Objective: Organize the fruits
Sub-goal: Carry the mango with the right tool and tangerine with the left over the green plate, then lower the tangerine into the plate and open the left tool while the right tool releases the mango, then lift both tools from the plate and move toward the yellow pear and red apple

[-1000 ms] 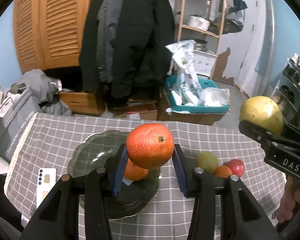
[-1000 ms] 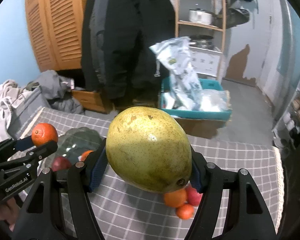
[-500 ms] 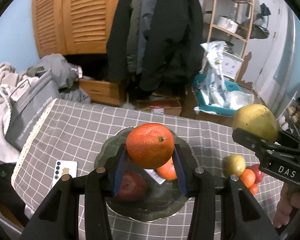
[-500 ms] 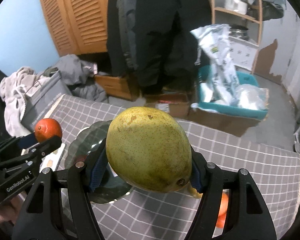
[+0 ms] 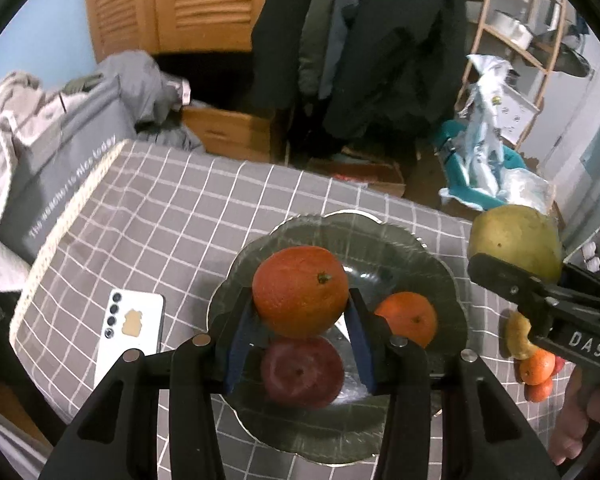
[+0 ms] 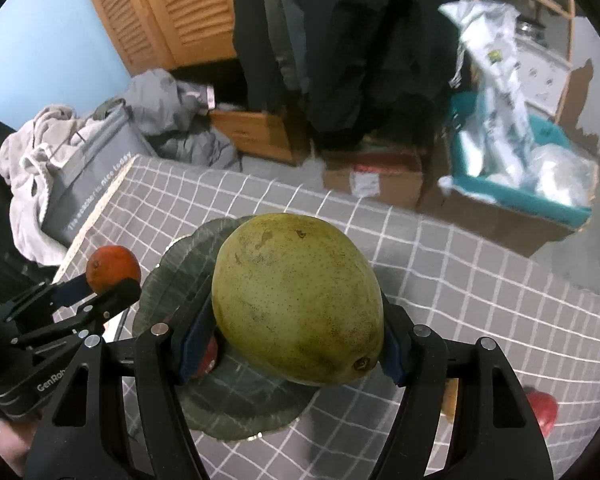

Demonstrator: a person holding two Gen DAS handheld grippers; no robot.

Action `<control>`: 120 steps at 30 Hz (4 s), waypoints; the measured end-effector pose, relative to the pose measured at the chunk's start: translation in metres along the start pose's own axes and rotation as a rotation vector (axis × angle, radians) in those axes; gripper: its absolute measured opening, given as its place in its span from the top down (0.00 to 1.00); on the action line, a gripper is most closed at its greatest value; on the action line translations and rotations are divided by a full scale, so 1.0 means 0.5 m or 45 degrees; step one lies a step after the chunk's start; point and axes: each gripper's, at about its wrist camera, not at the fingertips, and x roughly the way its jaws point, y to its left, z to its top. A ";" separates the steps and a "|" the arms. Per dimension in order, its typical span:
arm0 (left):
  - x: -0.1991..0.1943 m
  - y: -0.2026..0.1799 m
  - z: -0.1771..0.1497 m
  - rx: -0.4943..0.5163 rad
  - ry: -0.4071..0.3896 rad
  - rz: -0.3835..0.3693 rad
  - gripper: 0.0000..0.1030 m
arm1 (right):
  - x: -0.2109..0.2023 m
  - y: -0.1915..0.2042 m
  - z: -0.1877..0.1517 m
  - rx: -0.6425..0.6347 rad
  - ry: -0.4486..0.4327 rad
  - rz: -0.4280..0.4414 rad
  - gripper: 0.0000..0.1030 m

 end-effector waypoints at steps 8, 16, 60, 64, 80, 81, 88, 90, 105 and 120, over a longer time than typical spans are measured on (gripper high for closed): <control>0.059 0.024 -0.007 -0.058 0.073 0.024 0.56 | 0.074 0.012 0.014 -0.051 0.094 0.019 0.32; 0.093 0.038 -0.013 -0.100 0.121 0.009 0.56 | 0.115 0.019 0.004 -0.046 0.149 0.036 0.32; -0.006 0.008 0.011 -0.069 0.003 -0.009 0.26 | -0.004 0.008 0.014 -0.077 0.018 -0.124 0.23; -0.034 -0.012 0.009 -0.034 -0.024 -0.021 0.26 | -0.046 -0.005 0.007 -0.063 -0.017 -0.150 0.23; -0.159 -0.107 -0.008 0.124 -0.166 -0.075 0.22 | -0.233 -0.066 -0.041 0.005 -0.190 -0.240 0.23; -0.168 -0.113 -0.010 0.130 -0.177 -0.084 0.20 | -0.244 -0.067 -0.044 0.003 -0.202 -0.246 0.23; -0.220 -0.161 -0.022 0.201 -0.249 -0.120 0.16 | -0.325 -0.084 -0.070 0.009 -0.278 -0.288 0.23; -0.229 -0.173 -0.024 0.217 -0.259 -0.127 0.16 | -0.347 -0.090 -0.078 0.017 -0.301 -0.298 0.23; -0.265 -0.278 -0.046 0.335 -0.276 -0.228 0.14 | -0.463 -0.174 -0.163 0.099 -0.385 -0.404 0.18; -0.268 -0.376 -0.062 0.427 -0.247 -0.310 0.14 | -0.511 -0.261 -0.234 0.204 -0.408 -0.463 0.18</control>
